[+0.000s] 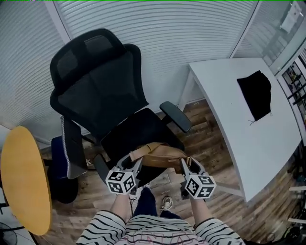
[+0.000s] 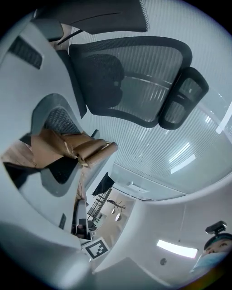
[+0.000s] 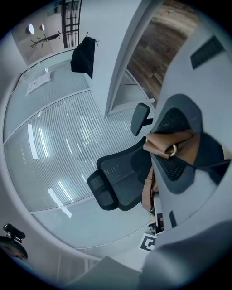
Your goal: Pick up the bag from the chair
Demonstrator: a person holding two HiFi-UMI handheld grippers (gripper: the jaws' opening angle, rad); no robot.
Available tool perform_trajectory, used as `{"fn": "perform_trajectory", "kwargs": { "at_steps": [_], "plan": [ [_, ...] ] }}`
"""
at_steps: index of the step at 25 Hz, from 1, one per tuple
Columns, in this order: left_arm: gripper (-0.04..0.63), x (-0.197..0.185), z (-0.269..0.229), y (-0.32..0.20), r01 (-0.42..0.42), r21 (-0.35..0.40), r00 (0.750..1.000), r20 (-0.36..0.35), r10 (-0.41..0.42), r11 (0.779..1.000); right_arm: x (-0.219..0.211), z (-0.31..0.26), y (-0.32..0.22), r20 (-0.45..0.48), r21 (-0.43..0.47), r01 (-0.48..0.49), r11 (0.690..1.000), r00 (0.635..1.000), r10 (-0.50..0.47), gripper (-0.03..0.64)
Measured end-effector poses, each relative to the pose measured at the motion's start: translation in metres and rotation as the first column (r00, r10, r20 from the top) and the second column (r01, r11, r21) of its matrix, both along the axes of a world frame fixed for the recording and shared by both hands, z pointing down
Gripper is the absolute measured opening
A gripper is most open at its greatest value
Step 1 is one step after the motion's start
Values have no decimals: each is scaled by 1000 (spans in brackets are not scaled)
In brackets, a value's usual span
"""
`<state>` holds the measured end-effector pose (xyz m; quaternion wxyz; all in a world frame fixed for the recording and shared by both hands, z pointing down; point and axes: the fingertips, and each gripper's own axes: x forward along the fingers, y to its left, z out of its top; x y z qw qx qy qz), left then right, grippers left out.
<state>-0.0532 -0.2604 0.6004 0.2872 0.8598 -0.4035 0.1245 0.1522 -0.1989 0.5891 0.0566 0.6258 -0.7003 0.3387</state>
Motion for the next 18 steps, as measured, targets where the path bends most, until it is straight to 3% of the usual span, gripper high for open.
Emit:
{"fn": "perform_trajectory", "kwargs": {
  "at_steps": [18],
  "plan": [
    [168,-7,-79,65,83,86,996,12,-84,993,0,-76,42,-22,112,66,991,998,-63,141]
  ]
}}
